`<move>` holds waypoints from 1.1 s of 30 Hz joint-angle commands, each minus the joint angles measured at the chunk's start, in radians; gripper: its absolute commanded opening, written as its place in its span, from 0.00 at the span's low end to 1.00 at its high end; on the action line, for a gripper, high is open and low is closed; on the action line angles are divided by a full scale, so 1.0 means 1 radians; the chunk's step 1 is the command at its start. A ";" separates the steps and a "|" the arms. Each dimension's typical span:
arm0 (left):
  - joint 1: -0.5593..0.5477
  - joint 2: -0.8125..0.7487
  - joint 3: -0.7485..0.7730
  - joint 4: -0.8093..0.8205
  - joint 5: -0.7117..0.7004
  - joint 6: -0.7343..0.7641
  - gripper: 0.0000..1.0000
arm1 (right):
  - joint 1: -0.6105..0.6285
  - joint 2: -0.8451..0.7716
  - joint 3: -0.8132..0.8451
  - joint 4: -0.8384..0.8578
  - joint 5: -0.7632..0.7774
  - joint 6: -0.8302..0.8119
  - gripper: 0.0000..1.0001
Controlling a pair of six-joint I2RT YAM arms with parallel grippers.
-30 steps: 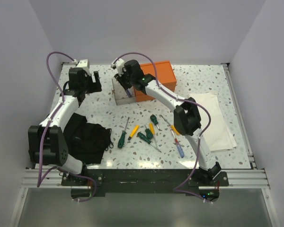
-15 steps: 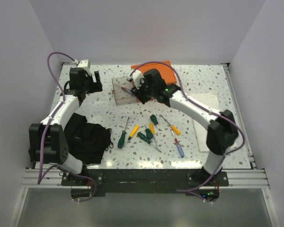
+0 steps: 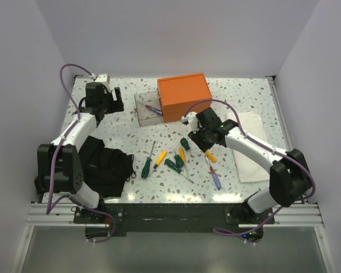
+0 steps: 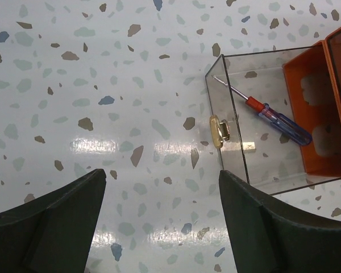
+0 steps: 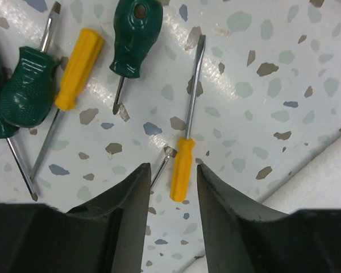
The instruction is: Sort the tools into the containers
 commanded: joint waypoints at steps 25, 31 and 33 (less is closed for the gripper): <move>0.007 -0.022 0.003 0.047 0.010 -0.016 0.85 | -0.066 0.161 -0.108 0.071 -0.002 0.014 0.36; 0.007 -0.011 0.009 0.048 0.016 -0.022 0.85 | -0.066 0.137 -0.094 0.050 -0.022 -0.009 0.04; 0.007 -0.008 0.021 0.039 0.016 -0.020 0.85 | -0.066 0.086 -0.065 -0.020 -0.030 -0.035 0.00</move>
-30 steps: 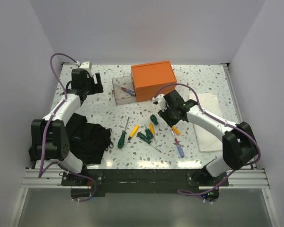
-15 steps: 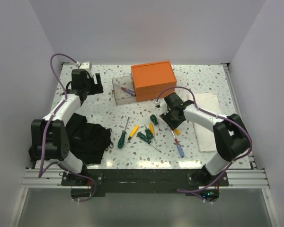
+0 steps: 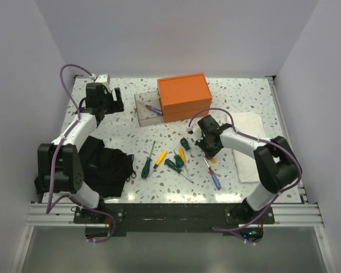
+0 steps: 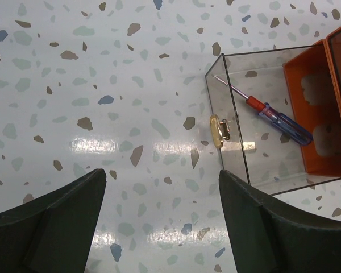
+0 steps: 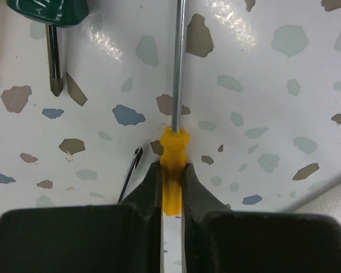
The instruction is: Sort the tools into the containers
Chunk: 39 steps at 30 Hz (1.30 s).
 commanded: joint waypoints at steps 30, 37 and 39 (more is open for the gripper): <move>0.007 -0.101 0.025 0.031 0.024 -0.047 0.84 | 0.180 0.398 0.982 0.242 -0.163 0.196 0.00; 0.007 -0.129 0.000 0.037 0.030 -0.042 0.84 | 0.198 0.581 1.128 0.244 0.046 0.178 0.00; 0.007 -0.129 -0.003 0.037 0.030 -0.044 0.84 | 0.201 0.596 1.143 0.244 0.090 0.170 0.00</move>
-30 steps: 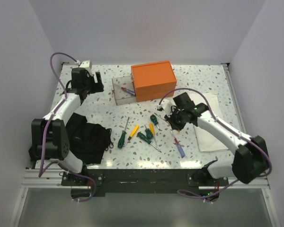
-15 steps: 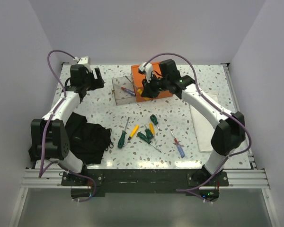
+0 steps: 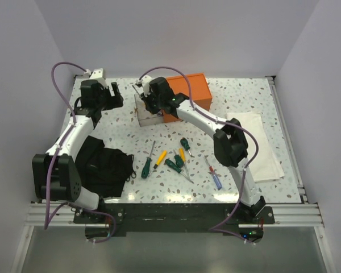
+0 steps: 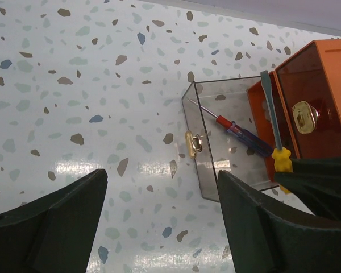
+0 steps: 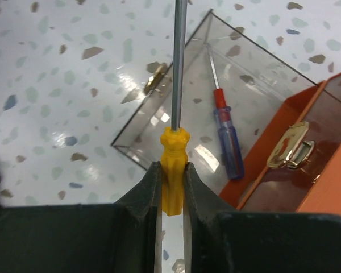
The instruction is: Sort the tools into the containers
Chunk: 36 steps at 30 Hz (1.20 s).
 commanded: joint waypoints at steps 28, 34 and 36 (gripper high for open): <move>0.012 -0.018 -0.026 -0.012 -0.028 0.271 0.84 | -0.060 -0.819 -0.828 -0.512 0.125 -0.248 0.52; 0.030 -0.024 -0.057 0.041 -0.149 0.358 0.84 | -0.062 -0.863 -0.922 -0.641 0.082 -0.126 0.52; 0.030 -0.034 -0.045 0.024 -0.140 0.329 0.84 | -0.063 -0.861 -0.933 -0.612 0.102 -0.101 0.55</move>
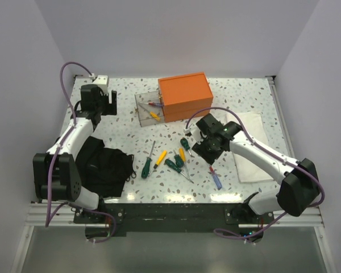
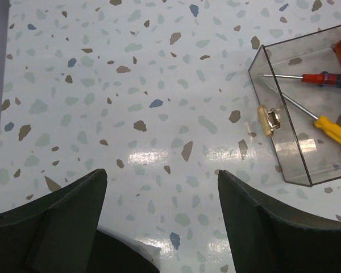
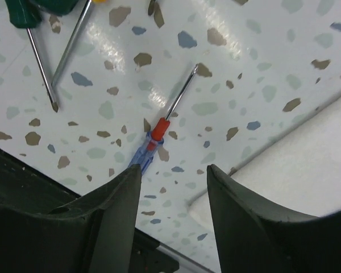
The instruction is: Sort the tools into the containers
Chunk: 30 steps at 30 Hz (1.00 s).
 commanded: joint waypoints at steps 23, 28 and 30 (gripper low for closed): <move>0.013 -0.425 -0.149 0.020 -0.039 -0.074 0.85 | -0.004 0.388 -0.019 -0.030 -0.046 0.185 0.42; 0.013 -0.413 -0.139 0.055 -0.028 -0.089 0.85 | -0.004 0.427 -0.026 -0.020 -0.025 0.184 0.28; 0.013 -0.405 -0.141 0.073 -0.022 -0.095 0.85 | -0.004 0.430 -0.027 -0.021 -0.011 0.181 0.21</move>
